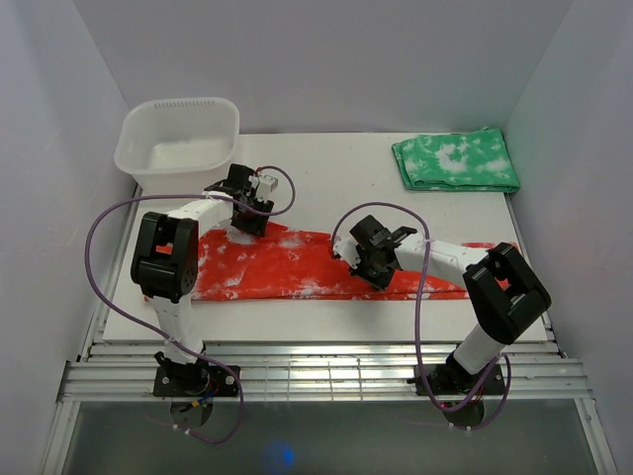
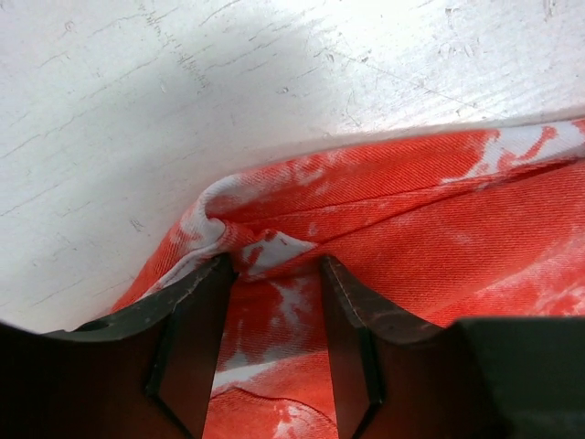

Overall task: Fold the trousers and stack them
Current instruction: Fold the trousers

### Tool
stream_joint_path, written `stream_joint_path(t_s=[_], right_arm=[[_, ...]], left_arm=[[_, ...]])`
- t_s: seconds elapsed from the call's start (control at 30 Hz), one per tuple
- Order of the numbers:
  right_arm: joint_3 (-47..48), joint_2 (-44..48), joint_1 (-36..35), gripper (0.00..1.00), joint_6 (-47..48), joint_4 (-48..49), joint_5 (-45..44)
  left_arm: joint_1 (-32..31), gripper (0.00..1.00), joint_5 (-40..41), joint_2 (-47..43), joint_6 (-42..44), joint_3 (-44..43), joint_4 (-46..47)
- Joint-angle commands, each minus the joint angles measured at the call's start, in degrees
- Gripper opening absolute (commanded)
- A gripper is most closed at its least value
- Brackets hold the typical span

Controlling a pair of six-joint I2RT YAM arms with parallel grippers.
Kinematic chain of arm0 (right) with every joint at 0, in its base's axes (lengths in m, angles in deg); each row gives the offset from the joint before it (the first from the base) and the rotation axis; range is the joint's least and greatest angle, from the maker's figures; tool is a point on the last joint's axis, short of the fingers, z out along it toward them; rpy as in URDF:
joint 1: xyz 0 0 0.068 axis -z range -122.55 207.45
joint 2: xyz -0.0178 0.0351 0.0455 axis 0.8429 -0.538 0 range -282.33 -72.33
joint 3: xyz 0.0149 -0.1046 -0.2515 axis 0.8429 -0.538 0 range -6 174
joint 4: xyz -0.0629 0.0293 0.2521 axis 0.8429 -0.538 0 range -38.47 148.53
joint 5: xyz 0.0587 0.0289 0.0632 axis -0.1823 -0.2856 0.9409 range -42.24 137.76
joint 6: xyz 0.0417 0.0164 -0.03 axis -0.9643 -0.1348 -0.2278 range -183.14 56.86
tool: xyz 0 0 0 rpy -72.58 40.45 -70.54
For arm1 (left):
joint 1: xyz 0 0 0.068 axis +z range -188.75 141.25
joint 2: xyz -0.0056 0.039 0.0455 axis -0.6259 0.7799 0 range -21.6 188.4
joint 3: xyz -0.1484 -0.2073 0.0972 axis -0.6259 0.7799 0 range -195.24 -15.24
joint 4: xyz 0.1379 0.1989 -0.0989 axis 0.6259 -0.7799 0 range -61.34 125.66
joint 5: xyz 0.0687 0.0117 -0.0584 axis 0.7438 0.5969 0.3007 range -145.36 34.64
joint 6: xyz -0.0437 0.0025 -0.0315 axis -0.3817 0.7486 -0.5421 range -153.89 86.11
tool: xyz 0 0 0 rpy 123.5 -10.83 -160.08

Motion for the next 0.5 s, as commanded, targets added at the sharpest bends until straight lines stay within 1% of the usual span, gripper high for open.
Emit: stream_joint_path(t_s=[0.0,0.13,0.17,0.27,0.47], right_arm=[[-8.7,-7.8,-0.5,0.08,1.7,5.2,-7.1],[-9.3,-8.3,-0.8,0.08,1.3,5.1,-7.2],[-9.2,-8.5,-0.9,0.08,1.1,5.1,-7.1],[-8.5,-9.2,-1.0,0.08,0.7,4.4,-7.1],[-8.6,-9.4,-1.6,0.08,0.7,3.8,-7.1]], left_arm=[[1.1,0.58,12.0,1.9,1.5,-0.1,-0.2],[1.0,0.57,15.3,2.0,5.2,-1.1,-0.9],[1.2,0.56,16.6,2.2,7.2,-1.2,-0.9],[1.4,0.53,18.8,3.2,9.8,-2.2,-1.2],[1.7,0.54,22.0,6.4,13.0,-7.4,-0.7]])
